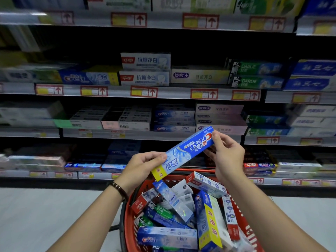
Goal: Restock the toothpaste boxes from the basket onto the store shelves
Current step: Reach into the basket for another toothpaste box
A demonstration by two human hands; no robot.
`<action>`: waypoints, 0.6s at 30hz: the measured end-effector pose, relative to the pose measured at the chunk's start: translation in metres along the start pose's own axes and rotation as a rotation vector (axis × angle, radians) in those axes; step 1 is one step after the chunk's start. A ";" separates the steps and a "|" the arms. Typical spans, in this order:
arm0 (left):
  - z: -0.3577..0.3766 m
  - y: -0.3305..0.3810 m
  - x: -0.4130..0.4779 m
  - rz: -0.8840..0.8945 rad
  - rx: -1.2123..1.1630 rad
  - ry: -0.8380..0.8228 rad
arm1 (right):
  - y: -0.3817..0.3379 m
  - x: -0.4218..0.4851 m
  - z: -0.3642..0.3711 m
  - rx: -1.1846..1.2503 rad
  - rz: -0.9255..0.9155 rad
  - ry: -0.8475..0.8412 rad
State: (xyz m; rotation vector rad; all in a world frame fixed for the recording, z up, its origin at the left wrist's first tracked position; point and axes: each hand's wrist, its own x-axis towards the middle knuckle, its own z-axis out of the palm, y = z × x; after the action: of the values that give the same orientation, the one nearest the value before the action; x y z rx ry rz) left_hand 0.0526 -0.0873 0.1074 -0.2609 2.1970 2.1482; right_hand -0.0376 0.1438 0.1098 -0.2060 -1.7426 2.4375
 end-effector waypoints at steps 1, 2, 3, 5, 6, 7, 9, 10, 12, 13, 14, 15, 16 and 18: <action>0.001 0.001 0.000 -0.003 -0.001 -0.015 | 0.001 0.001 0.000 0.006 0.004 0.002; 0.002 0.001 0.000 -0.008 0.002 -0.024 | 0.002 0.002 -0.001 0.020 0.011 -0.003; 0.002 0.001 0.000 -0.014 0.002 -0.030 | 0.004 0.004 0.000 0.045 0.020 -0.013; 0.005 0.002 0.000 -0.032 -0.029 -0.047 | 0.005 0.006 0.001 0.118 0.033 -0.050; 0.006 0.002 0.001 -0.043 -0.056 -0.055 | 0.004 0.006 0.001 0.146 0.033 -0.074; 0.007 0.001 0.002 -0.054 -0.081 -0.059 | 0.003 0.005 0.002 0.166 0.034 -0.099; 0.009 0.000 0.003 -0.077 -0.111 -0.066 | 0.002 0.004 0.003 0.222 0.044 -0.136; 0.009 0.000 0.003 -0.086 -0.118 -0.073 | 0.001 0.003 0.003 0.251 0.056 -0.156; 0.011 -0.002 0.005 -0.108 -0.142 -0.082 | 0.000 0.000 0.003 0.263 0.078 -0.195; 0.012 -0.002 0.005 -0.122 -0.165 -0.084 | 0.000 -0.001 0.004 0.245 0.086 -0.214; 0.014 -0.001 0.006 -0.135 -0.187 -0.085 | 0.001 -0.004 0.004 0.217 0.094 -0.239; 0.017 -0.001 0.007 -0.146 -0.205 -0.084 | 0.002 -0.007 0.004 0.181 0.101 -0.269; 0.019 -0.001 0.007 -0.158 -0.219 -0.077 | 0.004 -0.010 0.004 0.137 0.109 -0.305; 0.024 -0.002 0.008 -0.184 -0.246 -0.051 | 0.008 -0.015 0.002 0.030 0.111 -0.380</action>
State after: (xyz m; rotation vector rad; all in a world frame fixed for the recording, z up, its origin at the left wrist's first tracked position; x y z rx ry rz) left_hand 0.0430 -0.0644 0.1031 -0.3980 1.8022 2.2906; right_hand -0.0235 0.1364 0.1032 0.1825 -1.8773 2.7230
